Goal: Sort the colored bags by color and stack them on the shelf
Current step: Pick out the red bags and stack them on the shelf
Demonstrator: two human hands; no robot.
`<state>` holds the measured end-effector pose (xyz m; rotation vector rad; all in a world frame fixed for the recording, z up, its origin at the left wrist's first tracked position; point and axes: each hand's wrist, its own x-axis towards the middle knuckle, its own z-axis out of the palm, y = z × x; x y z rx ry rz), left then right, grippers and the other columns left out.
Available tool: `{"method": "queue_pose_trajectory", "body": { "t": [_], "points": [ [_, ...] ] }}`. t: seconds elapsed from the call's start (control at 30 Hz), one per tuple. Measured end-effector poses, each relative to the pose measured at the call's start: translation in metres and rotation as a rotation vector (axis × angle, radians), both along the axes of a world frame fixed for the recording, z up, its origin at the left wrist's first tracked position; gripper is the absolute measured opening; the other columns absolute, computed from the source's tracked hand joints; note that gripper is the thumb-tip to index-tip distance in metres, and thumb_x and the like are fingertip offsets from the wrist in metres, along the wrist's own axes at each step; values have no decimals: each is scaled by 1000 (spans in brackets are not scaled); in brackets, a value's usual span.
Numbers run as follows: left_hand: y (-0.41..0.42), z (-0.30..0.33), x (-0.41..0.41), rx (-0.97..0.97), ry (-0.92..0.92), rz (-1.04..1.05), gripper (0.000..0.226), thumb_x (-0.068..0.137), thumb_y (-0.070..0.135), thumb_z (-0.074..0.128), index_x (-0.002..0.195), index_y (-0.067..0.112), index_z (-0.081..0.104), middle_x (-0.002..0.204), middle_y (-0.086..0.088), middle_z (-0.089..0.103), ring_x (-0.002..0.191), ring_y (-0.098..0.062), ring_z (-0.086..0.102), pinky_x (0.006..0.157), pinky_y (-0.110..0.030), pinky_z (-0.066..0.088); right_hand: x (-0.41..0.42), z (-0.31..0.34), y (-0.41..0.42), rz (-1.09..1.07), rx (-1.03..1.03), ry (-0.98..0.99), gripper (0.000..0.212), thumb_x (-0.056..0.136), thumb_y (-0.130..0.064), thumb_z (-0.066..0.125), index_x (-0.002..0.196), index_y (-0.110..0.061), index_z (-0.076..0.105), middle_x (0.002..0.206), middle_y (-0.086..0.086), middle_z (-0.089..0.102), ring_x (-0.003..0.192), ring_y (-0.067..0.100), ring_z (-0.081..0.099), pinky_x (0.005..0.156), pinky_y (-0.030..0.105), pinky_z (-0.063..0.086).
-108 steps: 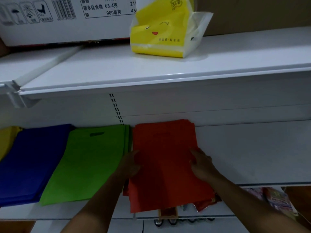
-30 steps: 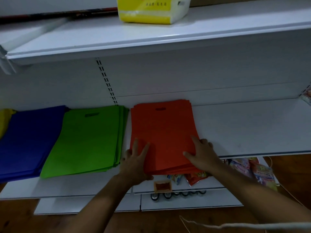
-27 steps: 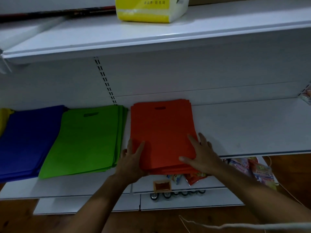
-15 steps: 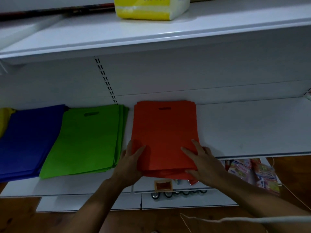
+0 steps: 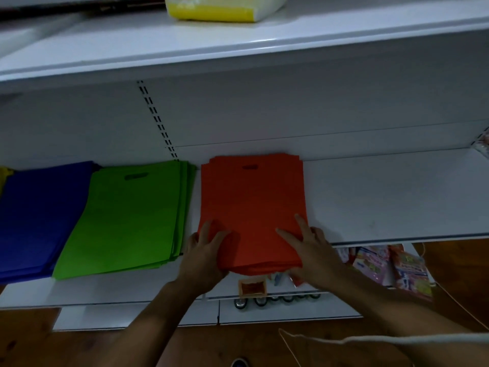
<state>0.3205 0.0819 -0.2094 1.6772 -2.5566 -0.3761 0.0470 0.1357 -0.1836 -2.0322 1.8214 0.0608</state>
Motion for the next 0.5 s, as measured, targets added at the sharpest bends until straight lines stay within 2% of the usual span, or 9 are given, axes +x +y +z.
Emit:
{"method": "queue_pose_trajectory", "body": {
  "t": [0.1,0.17,0.23,0.3,0.37,0.43,0.5],
  "points": [
    [6,3,-10,4,54,4,86,64,56,78,130,38,26,152,-7,16,129,-43,37,102,-57,42,-11,2,-7,-36,15,-27,98,83,-43,71,151,-43,0,158,5,-23,142,39,11,113,51,32],
    [4,6,-9,14,39,26,90,62,56,79,130,36,24,152,-7,13,128,-43,38,102,-55,43,0,1,-4,-3,23,20,103,80,-51,70,151,-43,-5,158,5,-25,141,42,9,113,54,28],
    [0,8,-4,48,-17,46,102,59,58,81,137,36,19,155,-8,2,133,-43,32,105,-56,39,7,-3,-2,33,14,64,109,76,-60,69,150,-44,-10,157,4,-26,141,43,7,112,58,25],
    [2,10,-7,71,-89,21,113,57,59,81,142,38,10,157,-6,-7,137,-43,22,109,-57,33,1,-2,-5,0,12,36,114,73,-59,72,150,-42,-9,157,3,-26,142,41,7,112,58,27],
    [8,7,-14,42,-104,-18,105,63,57,79,141,39,11,156,-5,-5,137,-42,21,108,-57,35,-10,2,-9,-59,37,-28,119,71,-57,76,151,-41,-10,157,4,-28,143,40,6,113,56,29],
    [7,5,-11,3,-15,34,87,67,52,79,130,38,21,153,-3,8,133,-41,31,101,-55,45,-5,5,-7,-12,65,-23,120,69,-62,75,150,-43,-10,156,2,-31,143,42,3,113,58,24],
    [-1,5,0,26,91,107,79,64,49,83,120,35,29,150,-3,13,130,-41,37,98,-54,47,7,5,-1,62,78,3,117,66,-72,69,149,-47,-10,156,-2,-31,144,41,-2,113,62,18]
  ]
}}
